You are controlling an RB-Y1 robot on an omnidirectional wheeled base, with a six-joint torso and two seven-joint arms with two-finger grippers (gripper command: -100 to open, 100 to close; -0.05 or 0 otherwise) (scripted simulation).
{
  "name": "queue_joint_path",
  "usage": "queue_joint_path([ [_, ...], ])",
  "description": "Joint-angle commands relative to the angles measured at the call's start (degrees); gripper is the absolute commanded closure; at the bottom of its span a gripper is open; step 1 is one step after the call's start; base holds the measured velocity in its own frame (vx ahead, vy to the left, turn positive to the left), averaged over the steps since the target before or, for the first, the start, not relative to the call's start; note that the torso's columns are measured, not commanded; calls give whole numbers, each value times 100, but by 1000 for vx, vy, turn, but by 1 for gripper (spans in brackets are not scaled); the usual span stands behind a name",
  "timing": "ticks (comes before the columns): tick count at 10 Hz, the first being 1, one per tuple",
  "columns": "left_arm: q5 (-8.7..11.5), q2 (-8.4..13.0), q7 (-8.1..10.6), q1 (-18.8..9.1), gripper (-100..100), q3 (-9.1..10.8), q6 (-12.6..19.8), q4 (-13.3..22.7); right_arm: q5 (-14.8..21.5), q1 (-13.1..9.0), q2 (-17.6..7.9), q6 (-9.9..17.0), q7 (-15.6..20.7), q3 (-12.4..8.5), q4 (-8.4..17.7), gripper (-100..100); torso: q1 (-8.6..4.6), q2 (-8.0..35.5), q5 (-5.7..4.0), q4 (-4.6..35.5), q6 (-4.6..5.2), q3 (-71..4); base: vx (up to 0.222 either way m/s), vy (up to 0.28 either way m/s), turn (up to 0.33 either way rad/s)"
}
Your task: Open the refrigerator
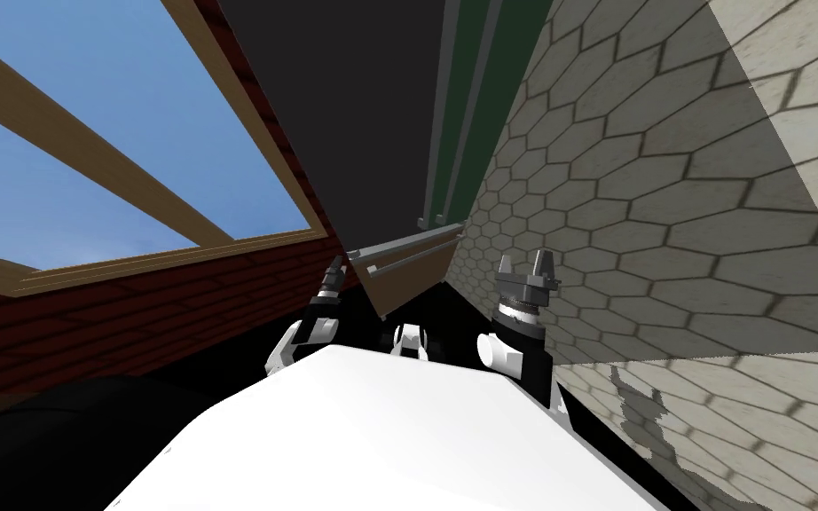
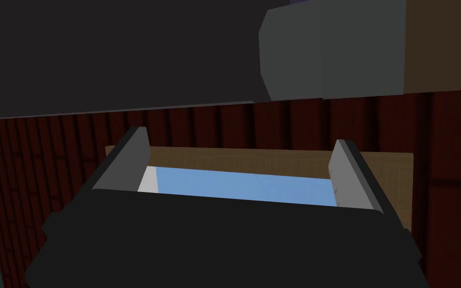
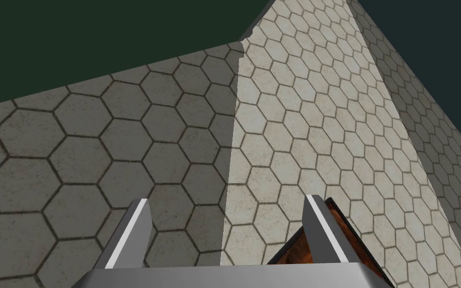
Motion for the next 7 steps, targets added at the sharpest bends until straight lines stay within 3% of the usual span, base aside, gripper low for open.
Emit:
queue_joint_path([
  [1, 107, -29, 20, 8, -100, 165, 235, 245, 0, 0, 0, 0, 0, 0, 0, 0, 1, 3, 0, 2, 0, 2, 112, -171, 115],
  [7, 357, -164, 78, -32, -100, 560, 749, 829, 0, -1, 0, 0, 0, 0, 0, 0, -8, 14, -3, 5, 2, 9, 99, -180, 123],
])
